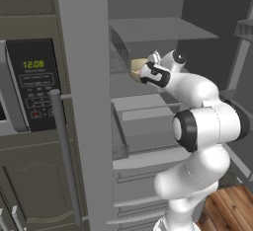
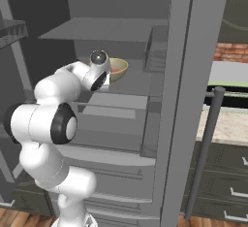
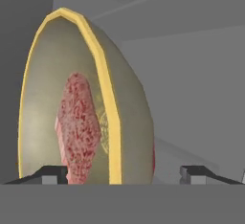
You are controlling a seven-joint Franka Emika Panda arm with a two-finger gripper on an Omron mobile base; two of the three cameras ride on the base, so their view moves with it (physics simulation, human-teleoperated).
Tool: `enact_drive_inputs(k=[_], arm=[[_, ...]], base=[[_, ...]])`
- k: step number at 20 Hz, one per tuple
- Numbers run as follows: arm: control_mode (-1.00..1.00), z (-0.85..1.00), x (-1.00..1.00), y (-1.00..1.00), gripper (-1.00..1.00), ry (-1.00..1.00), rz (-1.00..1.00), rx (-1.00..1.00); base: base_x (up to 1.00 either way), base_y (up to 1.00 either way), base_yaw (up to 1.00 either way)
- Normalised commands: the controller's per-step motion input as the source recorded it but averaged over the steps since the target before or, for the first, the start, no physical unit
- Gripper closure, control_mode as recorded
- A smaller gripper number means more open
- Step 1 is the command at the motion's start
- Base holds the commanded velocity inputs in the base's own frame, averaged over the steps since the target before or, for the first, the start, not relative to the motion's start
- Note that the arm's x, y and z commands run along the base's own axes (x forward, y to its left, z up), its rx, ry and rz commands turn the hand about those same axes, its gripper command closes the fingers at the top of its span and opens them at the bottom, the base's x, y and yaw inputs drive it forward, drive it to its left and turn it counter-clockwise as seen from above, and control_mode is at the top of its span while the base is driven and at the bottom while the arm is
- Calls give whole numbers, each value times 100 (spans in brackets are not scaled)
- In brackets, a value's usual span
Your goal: Place one of the steaks on the plate and the other in the bowl. Then place the bowl in the fridge.
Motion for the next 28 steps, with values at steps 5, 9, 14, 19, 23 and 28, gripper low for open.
enact_drive_inputs(k=[5,9,14,19,23,28], arm=[[-100,1,-4,1,-100,-1,0,0],[-100,28,-24,-10,-100,-9,-3,0],[-100,21,-44,-15,-100,-7,-6,0],[-100,44,-53,-17,-100,-2,-1,0],[-100,55,-62,-9,-100,6,0,0],[-100,15,-73,-23,-100,16,6,-4]], base=[[0,0,0],[0,0,0],[0,0,0],[0,0,0],[0,0,0],[0,0,0]])
